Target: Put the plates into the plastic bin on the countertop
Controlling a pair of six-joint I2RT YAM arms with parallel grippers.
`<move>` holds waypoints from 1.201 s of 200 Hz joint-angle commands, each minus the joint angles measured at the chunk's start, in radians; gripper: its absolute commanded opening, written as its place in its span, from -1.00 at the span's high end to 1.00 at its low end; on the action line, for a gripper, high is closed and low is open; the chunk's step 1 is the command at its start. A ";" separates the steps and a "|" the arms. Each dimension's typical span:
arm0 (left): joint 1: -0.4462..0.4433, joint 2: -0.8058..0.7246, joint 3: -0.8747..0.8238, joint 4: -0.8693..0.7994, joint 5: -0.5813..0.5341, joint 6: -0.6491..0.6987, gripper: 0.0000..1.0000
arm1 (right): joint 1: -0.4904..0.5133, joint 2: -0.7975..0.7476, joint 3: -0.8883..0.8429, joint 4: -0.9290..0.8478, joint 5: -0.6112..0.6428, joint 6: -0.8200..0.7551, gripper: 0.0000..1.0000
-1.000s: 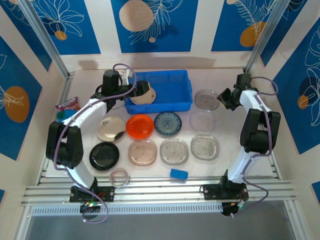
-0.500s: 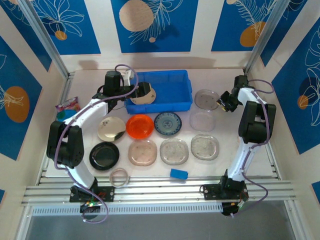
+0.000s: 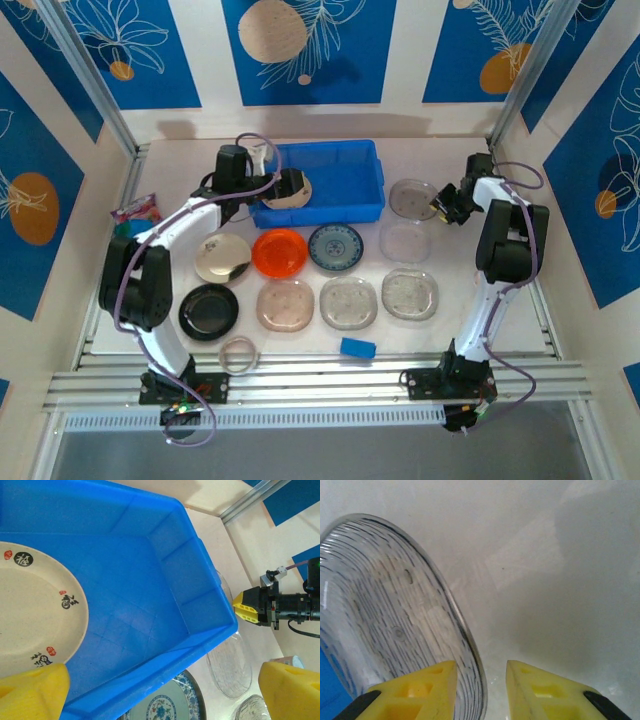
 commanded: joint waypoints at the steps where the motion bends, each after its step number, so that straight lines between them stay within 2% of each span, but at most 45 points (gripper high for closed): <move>1: -0.012 0.014 0.011 -0.001 0.000 0.002 -0.93 | 0.010 0.026 0.018 -0.013 -0.015 0.005 0.35; 26: -0.012 0.028 0.021 0.001 0.003 -0.002 -0.92 | 0.014 0.036 0.022 -0.007 -0.021 0.010 0.40; 37: -0.013 0.039 0.029 0.001 0.009 -0.005 -0.92 | 0.014 0.040 0.022 -0.005 -0.024 0.016 0.54; 79: -0.022 0.054 0.047 -0.002 0.014 -0.009 -0.92 | 0.018 0.048 0.015 0.018 -0.040 0.035 0.60; 94: -0.024 0.053 0.045 -0.003 0.013 -0.008 -0.92 | 0.020 0.049 0.017 0.021 -0.031 0.035 0.84; 105: -0.023 0.051 0.042 -0.007 0.011 -0.005 -0.92 | 0.021 0.049 0.019 0.022 -0.031 0.039 0.89; 114: -0.023 0.048 0.042 -0.009 0.009 -0.001 -0.92 | 0.020 0.049 0.021 0.020 -0.032 0.043 1.00; 172: -0.028 0.048 0.065 -0.063 0.023 0.022 -0.94 | 0.021 -0.029 0.042 -0.005 0.030 0.045 1.00; 199: -0.028 0.042 0.070 -0.076 0.021 0.026 -0.94 | 0.026 -0.154 0.019 -0.015 0.103 0.047 1.00; 240: -0.030 0.016 0.060 -0.073 0.010 0.017 -0.93 | 0.089 -0.396 -0.080 -0.004 0.229 0.025 1.00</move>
